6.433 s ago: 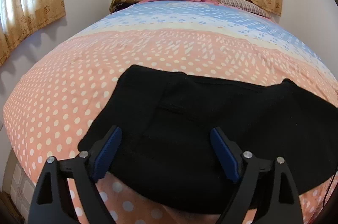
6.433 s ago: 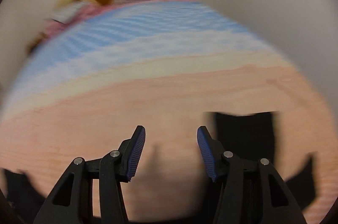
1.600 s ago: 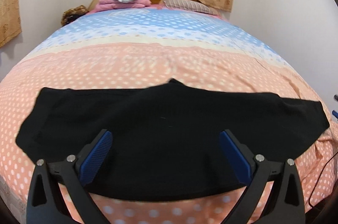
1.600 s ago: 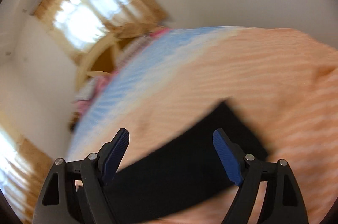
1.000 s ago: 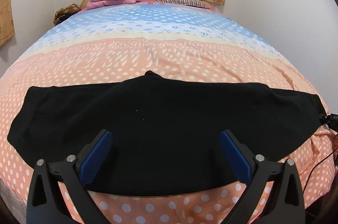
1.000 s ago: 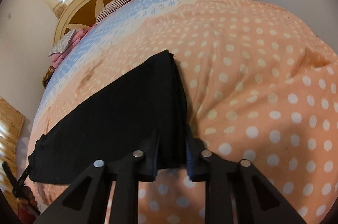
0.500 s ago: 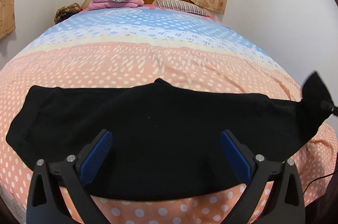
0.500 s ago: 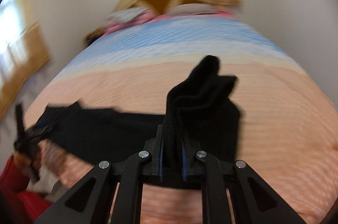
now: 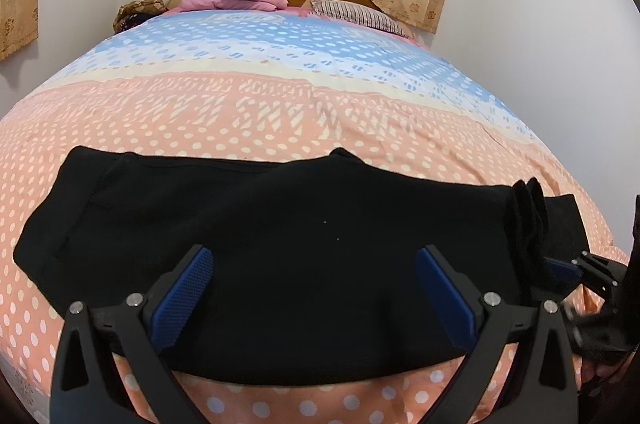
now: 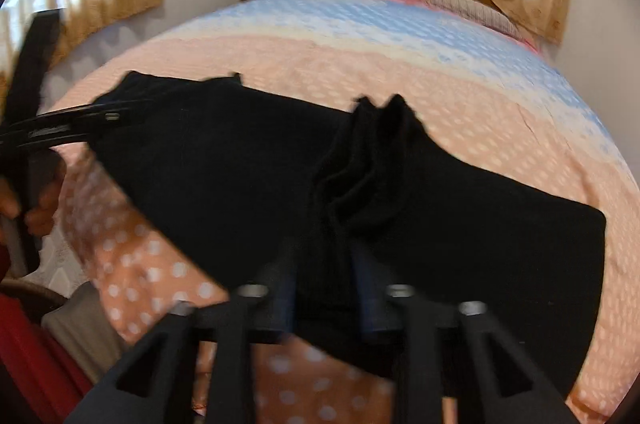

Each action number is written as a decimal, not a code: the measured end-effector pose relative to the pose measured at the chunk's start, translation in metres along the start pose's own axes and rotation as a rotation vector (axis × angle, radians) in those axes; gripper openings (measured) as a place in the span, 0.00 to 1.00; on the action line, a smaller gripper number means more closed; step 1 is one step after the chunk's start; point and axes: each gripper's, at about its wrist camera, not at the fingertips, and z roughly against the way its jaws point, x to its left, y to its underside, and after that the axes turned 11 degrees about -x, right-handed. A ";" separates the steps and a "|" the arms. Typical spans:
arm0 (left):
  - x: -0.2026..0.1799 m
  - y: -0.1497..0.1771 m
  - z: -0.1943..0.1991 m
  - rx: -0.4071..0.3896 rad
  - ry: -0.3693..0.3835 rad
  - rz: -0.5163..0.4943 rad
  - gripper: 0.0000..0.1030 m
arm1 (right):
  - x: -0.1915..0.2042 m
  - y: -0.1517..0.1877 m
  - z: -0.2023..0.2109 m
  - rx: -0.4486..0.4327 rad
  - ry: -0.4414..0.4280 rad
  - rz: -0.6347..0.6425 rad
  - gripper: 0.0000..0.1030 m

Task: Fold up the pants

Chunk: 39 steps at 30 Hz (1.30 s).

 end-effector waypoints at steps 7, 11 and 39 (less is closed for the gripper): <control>-0.003 0.001 -0.003 0.008 0.013 -0.016 1.00 | -0.036 -0.019 0.047 -0.204 -0.243 -0.302 0.35; -0.008 0.002 -0.005 0.016 0.023 -0.018 1.00 | -0.080 -0.026 0.019 -0.170 -0.036 -0.403 0.04; 0.177 0.013 0.018 -0.052 -0.311 0.286 0.93 | 0.068 -0.012 -0.069 -0.041 -0.268 -0.322 0.04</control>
